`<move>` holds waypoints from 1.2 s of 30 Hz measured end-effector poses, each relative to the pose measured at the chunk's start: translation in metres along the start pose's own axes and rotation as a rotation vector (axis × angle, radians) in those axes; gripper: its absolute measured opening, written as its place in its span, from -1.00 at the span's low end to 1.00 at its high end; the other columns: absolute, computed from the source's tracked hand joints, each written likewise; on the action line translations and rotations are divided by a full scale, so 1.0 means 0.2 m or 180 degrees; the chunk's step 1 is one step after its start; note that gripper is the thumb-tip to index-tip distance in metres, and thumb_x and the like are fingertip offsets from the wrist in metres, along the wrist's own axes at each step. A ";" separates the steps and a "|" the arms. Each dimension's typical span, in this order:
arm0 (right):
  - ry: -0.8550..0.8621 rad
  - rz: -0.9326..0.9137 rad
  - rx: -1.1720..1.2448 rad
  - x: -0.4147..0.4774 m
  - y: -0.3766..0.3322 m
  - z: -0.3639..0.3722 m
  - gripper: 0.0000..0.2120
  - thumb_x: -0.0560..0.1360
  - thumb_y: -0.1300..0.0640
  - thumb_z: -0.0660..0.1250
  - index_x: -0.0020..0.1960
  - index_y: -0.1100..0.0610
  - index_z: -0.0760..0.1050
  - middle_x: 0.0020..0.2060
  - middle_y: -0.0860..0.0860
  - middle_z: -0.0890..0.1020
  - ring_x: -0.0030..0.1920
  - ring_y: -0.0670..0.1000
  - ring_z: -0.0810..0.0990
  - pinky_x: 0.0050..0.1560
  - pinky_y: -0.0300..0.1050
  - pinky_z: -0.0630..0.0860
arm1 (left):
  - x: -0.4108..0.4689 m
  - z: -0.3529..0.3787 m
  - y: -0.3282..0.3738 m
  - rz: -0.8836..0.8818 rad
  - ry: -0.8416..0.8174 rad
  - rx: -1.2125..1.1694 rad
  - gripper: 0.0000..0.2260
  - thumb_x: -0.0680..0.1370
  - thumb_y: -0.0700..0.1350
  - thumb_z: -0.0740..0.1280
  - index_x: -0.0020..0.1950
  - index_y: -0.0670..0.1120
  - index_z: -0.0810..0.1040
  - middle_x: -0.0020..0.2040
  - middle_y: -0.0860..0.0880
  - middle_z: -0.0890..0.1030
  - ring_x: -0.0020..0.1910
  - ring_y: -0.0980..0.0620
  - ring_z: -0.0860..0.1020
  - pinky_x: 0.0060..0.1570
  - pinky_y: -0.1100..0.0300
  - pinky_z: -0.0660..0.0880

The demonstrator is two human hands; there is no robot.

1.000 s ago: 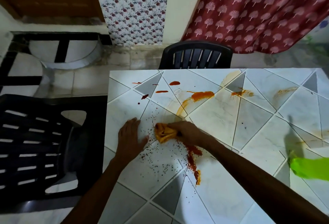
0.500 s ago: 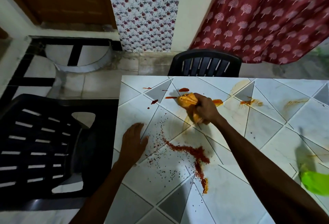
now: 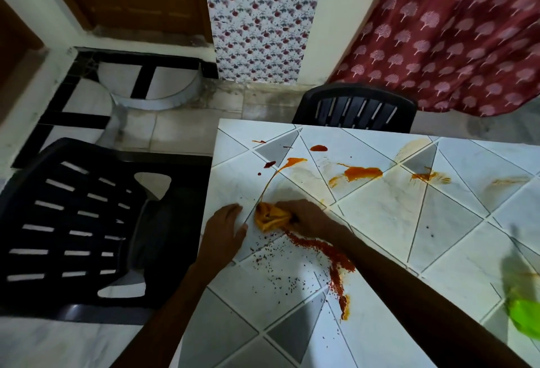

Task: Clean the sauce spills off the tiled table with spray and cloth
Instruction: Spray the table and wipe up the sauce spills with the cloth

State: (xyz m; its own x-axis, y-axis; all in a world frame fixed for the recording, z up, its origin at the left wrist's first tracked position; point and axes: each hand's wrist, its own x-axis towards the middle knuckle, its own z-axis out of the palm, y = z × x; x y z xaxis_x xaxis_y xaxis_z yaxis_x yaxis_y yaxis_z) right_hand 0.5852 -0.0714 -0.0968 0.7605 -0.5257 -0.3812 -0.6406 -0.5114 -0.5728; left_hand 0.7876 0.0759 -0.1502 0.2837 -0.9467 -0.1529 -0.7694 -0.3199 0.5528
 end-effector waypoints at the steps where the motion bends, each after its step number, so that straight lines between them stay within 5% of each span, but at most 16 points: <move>1: -0.0106 -0.0055 -0.0035 -0.05 -0.01 0.02 -0.63 0.53 0.03 0.35 0.29 0.15 0.56 0.08 0.14 0.68 0.10 0.13 0.61 0.19 -0.06 0.47 | -0.02 0.01 0.00 0.0016 -0.0007 -0.0001 -0.40 0.54 0.20 0.10 0.38 -0.20 0.48 0.35 -0.17 0.51 0.32 -0.14 0.48 0.34 0.01 0.38; 5: -0.0295 -0.0075 -0.0050 -0.15 0.04 -0.01 -0.69 0.54 0.14 0.41 0.26 0.14 0.57 0.08 0.11 0.68 0.08 0.05 0.61 0.21 -0.03 0.51 | -0.07 0.02 -0.01 0.0067 -0.0045 -0.0035 -0.44 0.56 0.15 0.11 0.42 -0.18 0.46 0.40 -0.13 0.47 0.38 -0.08 0.43 0.39 0.08 0.30; 10: 0.0537 0.0348 0.0502 -0.07 0.01 -0.19 -0.46 0.39 0.13 0.20 0.35 0.14 0.54 0.22 0.16 0.64 0.21 0.16 0.60 0.26 0.04 0.51 | -0.14 0.00 0.00 0.0016 -0.0044 -0.0090 -0.45 0.57 0.08 0.18 0.50 -0.17 0.35 0.49 -0.14 0.37 0.48 -0.09 0.31 0.47 0.05 0.18; 16: 0.0702 0.0202 0.0116 0.26 -0.19 -0.23 -0.57 0.53 0.28 0.34 0.40 0.14 0.50 0.30 0.17 0.60 0.31 0.21 0.54 0.26 -0.02 0.45 | -0.26 0.00 -0.07 -0.0067 -0.0175 0.0055 -0.37 0.62 0.10 0.25 0.61 -0.09 0.10 0.61 -0.04 0.10 0.59 -0.01 0.05 0.50 0.17 -0.13; 21: 0.0221 -0.0260 -0.0551 0.44 -0.33 -0.08 -0.62 0.51 0.04 0.43 0.31 0.04 0.55 0.19 0.12 0.66 0.20 0.21 0.61 0.07 -0.02 0.51 | -0.36 -0.02 -0.13 0.0051 -0.0241 0.0167 -0.35 0.60 0.21 0.11 0.60 -0.10 0.12 0.60 -0.06 0.14 0.59 -0.05 0.10 0.53 0.09 -0.03; 33: -0.0709 -0.0179 -0.0897 -0.13 -0.21 0.16 -0.54 0.57 0.17 0.34 0.47 0.06 0.42 0.31 0.11 0.57 0.34 0.13 0.49 0.34 0.00 0.37 | -0.45 0.01 -0.13 0.0020 -0.0179 0.0190 -0.33 0.59 0.22 -0.03 0.56 -0.20 0.21 0.58 -0.15 0.20 0.57 -0.13 0.15 0.52 -0.04 0.17; 36: -0.0751 -0.0120 -0.0792 -0.25 -0.16 0.13 -0.59 0.56 0.13 0.39 0.40 0.04 0.49 0.25 0.06 0.62 0.28 0.11 0.55 0.25 -0.07 0.42 | -0.43 0.02 -0.11 -0.0077 -0.0134 0.0170 -0.37 0.60 0.19 0.01 0.55 -0.20 0.24 0.57 -0.16 0.22 0.56 -0.14 0.16 0.52 -0.07 0.18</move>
State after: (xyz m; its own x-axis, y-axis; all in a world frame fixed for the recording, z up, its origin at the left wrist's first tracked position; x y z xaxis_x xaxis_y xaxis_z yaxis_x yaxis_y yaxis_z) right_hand 0.5696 -0.0108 -0.0790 0.7691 -0.3464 -0.5371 -0.5958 -0.6928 -0.4063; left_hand 0.7778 0.1649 -0.1533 0.2791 -0.9391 -0.2006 -0.7924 -0.3432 0.5044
